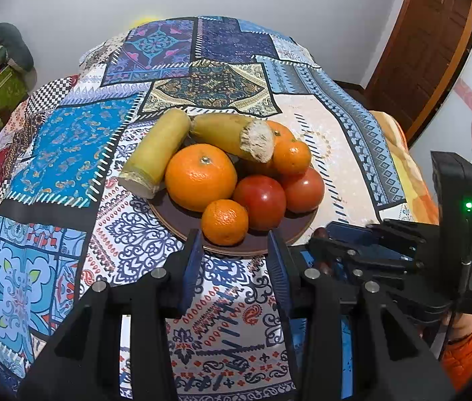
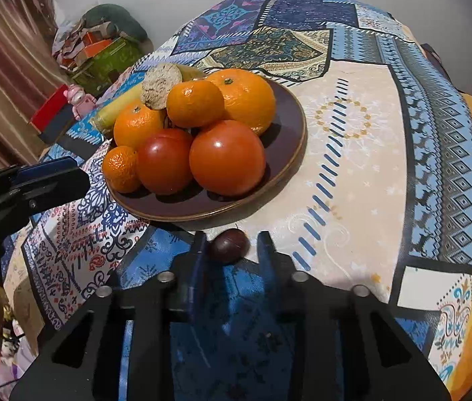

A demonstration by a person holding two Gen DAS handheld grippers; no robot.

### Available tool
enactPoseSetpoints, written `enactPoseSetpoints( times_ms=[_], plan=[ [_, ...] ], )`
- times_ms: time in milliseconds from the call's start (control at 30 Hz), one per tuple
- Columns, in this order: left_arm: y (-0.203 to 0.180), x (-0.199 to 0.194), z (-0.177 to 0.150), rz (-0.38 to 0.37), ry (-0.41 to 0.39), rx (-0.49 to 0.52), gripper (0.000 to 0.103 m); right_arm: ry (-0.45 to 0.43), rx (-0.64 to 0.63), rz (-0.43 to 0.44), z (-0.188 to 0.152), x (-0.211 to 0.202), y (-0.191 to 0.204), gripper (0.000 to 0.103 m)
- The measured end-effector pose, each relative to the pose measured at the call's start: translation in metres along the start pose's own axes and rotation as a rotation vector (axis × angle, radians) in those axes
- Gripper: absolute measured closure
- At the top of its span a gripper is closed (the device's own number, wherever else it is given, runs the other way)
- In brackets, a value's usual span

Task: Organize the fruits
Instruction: 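Grasp a dark red plum with the right tool while the left tool grasps another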

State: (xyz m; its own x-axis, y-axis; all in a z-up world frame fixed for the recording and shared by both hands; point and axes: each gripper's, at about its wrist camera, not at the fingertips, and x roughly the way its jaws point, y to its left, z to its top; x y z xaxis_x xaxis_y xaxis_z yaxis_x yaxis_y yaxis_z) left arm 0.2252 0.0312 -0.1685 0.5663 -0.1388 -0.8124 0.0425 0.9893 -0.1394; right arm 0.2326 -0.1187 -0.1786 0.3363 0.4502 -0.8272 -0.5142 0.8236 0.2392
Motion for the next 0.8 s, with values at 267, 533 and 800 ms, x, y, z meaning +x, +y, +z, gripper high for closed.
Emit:
enactPoseSetpoints(
  times_ms=[267,533,800],
  plan=[
    [-0.013,0.005,-0.008,-0.038,0.031,0.005,0.063,-0.018,-0.009,-0.001,-0.009,-0.011,-0.003,0.083],
    [-0.046,0.014,-0.018,-0.081,0.066,0.039,0.063,-0.06,0.031,-0.018,-0.023,-0.041,-0.02,0.083],
    [-0.077,0.044,-0.025,-0.087,0.138,0.106,0.063,-0.087,0.053,-0.027,-0.033,-0.055,-0.025,0.083]
  ],
)
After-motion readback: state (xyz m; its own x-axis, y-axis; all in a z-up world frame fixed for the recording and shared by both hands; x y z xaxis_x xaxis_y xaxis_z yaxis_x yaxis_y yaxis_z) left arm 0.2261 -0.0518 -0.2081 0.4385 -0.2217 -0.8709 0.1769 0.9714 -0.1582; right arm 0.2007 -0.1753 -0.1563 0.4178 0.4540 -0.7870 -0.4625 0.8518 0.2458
